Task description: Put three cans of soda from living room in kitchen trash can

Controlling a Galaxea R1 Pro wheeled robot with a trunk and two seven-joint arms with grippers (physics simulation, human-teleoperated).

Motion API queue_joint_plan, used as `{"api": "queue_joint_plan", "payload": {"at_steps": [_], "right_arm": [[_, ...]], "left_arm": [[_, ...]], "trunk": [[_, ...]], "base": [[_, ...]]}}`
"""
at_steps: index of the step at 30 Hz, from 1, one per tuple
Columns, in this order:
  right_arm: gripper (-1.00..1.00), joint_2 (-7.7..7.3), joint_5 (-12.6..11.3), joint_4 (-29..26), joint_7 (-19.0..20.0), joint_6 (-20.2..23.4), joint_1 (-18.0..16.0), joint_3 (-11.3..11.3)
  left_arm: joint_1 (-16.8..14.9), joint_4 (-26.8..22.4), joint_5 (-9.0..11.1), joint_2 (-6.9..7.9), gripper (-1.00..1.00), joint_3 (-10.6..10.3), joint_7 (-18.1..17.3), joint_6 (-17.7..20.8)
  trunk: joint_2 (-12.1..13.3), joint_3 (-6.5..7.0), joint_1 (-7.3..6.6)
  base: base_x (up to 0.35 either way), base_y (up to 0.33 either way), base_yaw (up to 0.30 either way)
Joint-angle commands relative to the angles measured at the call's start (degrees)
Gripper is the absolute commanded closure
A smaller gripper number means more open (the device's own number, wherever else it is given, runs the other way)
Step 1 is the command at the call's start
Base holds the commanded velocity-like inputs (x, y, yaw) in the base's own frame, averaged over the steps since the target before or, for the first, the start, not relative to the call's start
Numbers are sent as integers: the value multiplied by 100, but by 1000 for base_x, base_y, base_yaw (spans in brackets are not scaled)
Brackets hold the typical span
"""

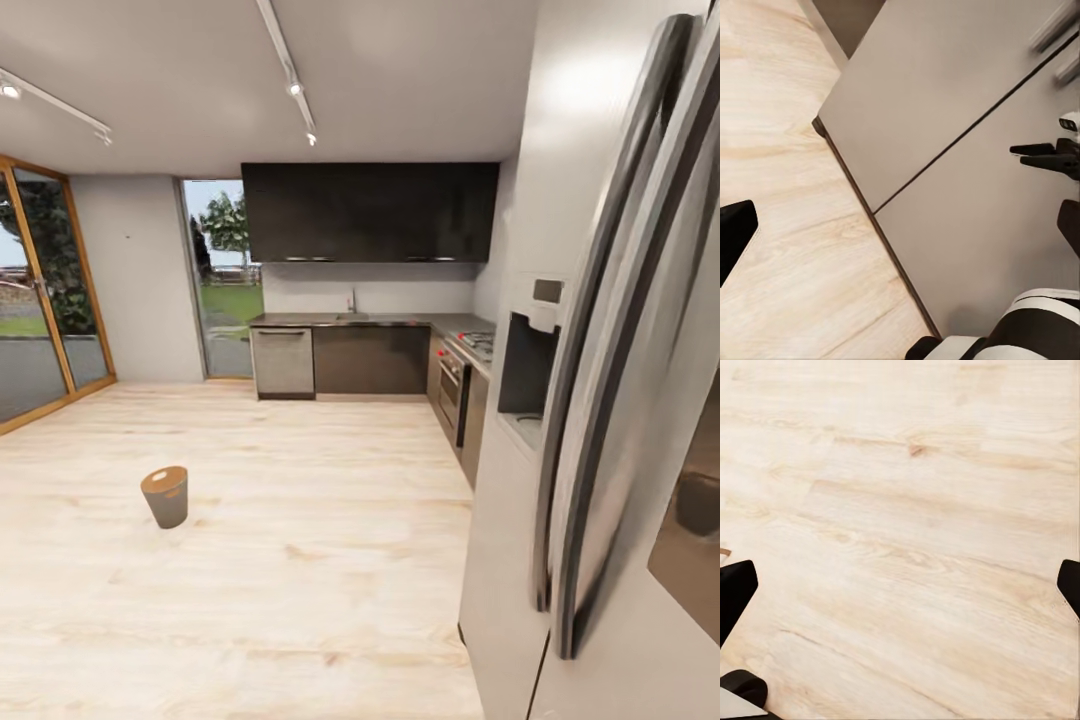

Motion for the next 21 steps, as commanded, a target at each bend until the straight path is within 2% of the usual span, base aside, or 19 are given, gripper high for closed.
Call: {"api": "queue_joint_plan", "payload": {"at_steps": [1,15,21], "right_arm": [[-100,0,0,0,0,0,0,0],[-100,0,4,0,6,0,0,3],[-100,0,8,0,1,0,0,8]], "left_arm": [[0,0,0,0,-100,1,0,0],[0,0,0,0,-100,0,0,0],[0,0,0,0,-100,6,0,-7]], "trunk": [[0,0,0],[0,0,0],[0,0,0]], "base": [[329,0,0],[309,57,0],[68,30,176]]}}
